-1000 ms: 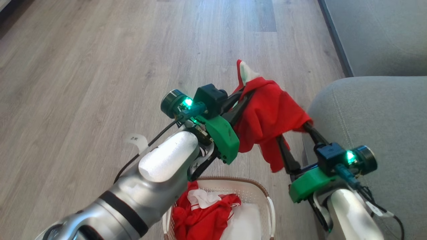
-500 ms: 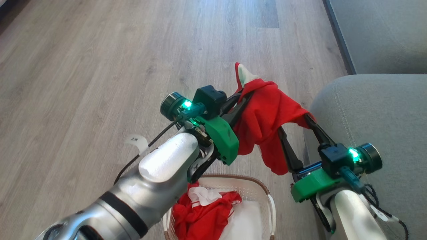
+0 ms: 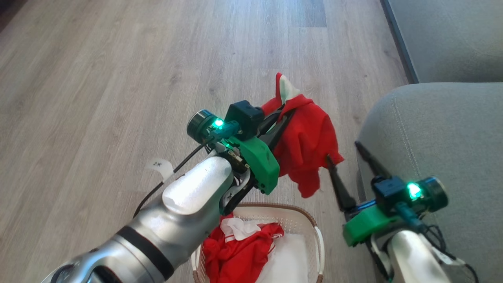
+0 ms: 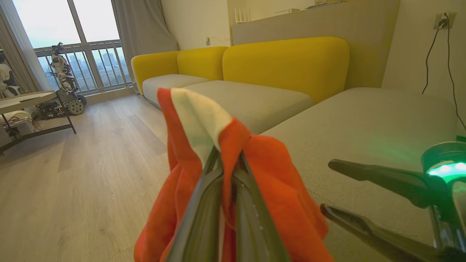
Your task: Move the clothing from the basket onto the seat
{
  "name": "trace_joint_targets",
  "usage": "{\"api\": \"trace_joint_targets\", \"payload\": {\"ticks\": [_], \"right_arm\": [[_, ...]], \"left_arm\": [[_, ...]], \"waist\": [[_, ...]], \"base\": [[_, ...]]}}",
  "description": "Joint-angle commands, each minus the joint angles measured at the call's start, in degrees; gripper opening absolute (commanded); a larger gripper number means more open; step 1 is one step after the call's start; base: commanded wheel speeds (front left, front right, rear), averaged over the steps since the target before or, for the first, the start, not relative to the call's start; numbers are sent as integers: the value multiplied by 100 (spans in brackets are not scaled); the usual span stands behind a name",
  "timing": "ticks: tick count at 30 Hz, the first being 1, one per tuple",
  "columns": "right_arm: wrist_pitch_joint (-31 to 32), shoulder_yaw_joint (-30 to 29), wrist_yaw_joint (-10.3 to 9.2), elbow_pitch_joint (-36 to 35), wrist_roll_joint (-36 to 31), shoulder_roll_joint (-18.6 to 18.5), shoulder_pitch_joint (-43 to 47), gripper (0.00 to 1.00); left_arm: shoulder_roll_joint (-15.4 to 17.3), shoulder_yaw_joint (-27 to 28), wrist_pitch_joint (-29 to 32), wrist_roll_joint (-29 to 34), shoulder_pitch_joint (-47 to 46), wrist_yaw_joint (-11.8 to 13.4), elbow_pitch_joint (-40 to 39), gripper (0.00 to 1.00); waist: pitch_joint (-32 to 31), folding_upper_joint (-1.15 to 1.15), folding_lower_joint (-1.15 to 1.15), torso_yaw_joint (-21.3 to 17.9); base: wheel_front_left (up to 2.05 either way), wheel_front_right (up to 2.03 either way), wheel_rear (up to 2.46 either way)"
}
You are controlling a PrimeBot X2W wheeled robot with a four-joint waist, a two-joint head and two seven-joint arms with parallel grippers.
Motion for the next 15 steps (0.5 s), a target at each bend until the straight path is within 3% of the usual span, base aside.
{"api": "trace_joint_targets", "payload": {"ticks": [1, 15], "right_arm": [[-37, 176, -2, -85, -32, -48, -238, 100], [-37, 622, -2, 703, 157, -48, -871, 100]], "left_arm": [[55, 195, -78, -48, -338, 39, -184, 0], [55, -30, -78, -116, -392, 62, -444, 0]], "waist": [[4, 0, 0, 13], [75, 0, 0, 138]], "base": [[0, 0, 0], [0, 0, 0]]}}
